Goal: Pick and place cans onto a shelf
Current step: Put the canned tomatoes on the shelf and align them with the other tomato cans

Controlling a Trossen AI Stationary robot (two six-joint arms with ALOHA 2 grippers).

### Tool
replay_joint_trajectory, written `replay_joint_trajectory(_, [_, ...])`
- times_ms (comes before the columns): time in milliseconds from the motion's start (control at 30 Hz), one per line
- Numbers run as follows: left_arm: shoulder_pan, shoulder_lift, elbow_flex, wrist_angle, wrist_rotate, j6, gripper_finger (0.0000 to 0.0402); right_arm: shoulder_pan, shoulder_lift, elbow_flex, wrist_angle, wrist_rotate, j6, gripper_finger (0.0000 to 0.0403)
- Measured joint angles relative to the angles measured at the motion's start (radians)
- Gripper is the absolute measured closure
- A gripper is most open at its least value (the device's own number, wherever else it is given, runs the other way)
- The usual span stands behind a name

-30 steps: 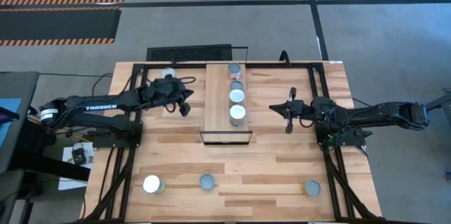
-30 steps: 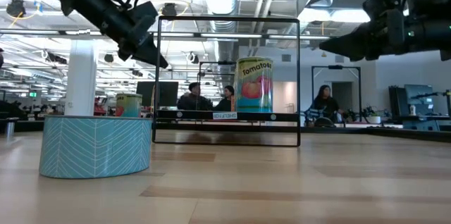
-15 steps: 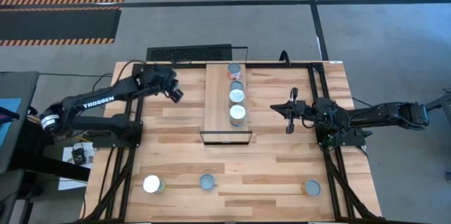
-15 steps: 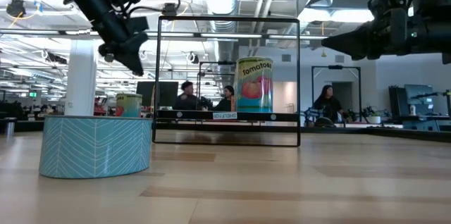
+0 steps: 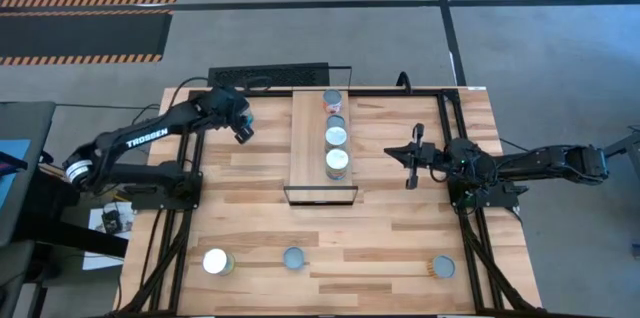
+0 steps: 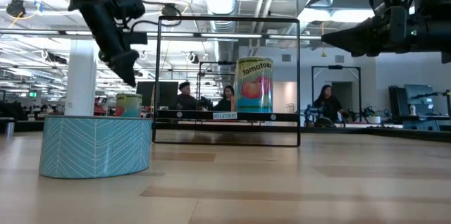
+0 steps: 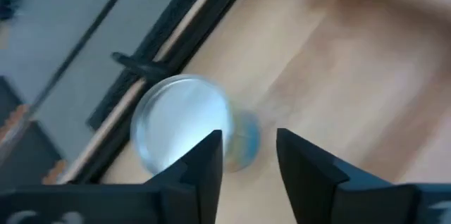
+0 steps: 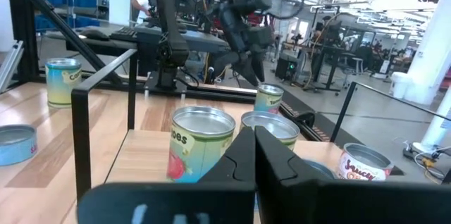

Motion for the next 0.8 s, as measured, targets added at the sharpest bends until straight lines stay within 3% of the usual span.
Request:
replay_joint_trajectory(200, [0.021, 0.083, 0.0, 0.053, -0.098, 0.072, 0.0267, 0.0, 0.0, 0.0, 0.001, 0.0, 0.0, 0.0392])
replay_joint_trajectory(367, [0.036, 0.131, 0.0, 0.091, -0.092, 0.112, 0.0281, 0.0, 0.0, -0.001, 0.001, 0.0, -0.003, 0.0392])
replay_joint_trajectory(667, [0.061, 0.195, 0.005, 0.121, -0.063, 0.191, 0.0357, 0.0, 0.0, -0.002, 0.002, 0.0, -0.011, 0.0392])
replay_joint_trajectory(800, [0.052, 0.16, 0.01, 0.1, 0.032, 0.228, 0.0395, 0.0, 0.0, -0.002, 0.005, 0.0, -0.011, 0.0392])
